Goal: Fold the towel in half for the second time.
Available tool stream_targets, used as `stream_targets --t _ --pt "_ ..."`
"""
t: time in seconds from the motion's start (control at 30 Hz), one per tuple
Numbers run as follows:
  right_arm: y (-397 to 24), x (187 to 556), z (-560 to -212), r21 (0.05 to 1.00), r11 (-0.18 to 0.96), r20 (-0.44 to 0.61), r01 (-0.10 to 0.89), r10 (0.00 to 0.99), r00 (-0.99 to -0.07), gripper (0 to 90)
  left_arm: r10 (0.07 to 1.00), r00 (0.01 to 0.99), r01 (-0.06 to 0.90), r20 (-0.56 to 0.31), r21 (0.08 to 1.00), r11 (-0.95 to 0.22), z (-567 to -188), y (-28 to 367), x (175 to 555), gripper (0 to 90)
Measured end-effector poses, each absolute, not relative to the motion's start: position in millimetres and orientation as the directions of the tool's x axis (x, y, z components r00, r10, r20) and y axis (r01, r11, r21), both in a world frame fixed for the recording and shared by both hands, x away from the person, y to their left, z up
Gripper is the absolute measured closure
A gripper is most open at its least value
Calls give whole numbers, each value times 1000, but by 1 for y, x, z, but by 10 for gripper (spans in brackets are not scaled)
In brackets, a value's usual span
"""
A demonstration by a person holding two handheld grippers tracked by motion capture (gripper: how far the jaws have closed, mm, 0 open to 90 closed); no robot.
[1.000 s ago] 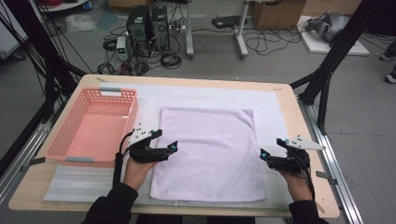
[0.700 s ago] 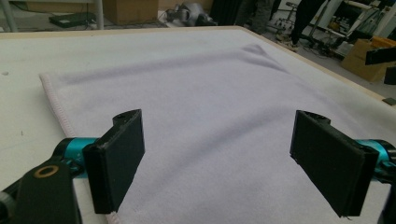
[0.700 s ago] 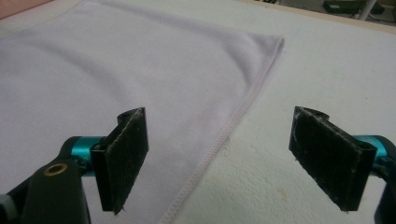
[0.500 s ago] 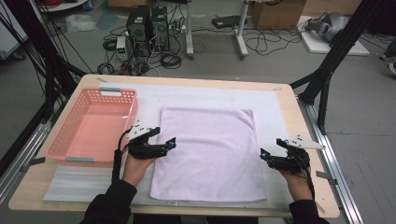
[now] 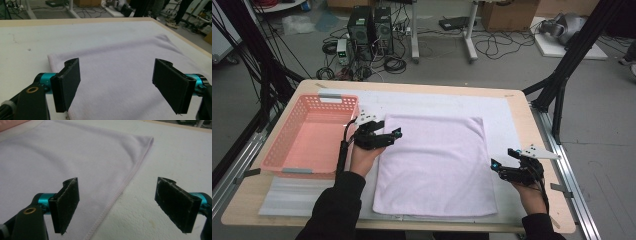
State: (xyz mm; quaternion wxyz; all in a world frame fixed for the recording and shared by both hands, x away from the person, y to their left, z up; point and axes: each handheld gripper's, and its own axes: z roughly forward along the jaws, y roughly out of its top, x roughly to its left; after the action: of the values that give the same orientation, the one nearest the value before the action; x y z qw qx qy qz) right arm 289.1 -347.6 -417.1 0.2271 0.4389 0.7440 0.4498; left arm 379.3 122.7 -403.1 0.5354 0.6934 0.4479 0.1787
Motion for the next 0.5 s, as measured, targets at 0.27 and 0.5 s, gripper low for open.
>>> stream_targets --t 0.27,0.5 --pt "-348 290 -417 869 207 64 450 854 -516 188 845 473 495 -251 869 -19 -416 126 408 278" --pt "-346 291 -417 868 205 69 452 852 -519 188 878 411 550 -245 835 -25 -434 131 423 319"
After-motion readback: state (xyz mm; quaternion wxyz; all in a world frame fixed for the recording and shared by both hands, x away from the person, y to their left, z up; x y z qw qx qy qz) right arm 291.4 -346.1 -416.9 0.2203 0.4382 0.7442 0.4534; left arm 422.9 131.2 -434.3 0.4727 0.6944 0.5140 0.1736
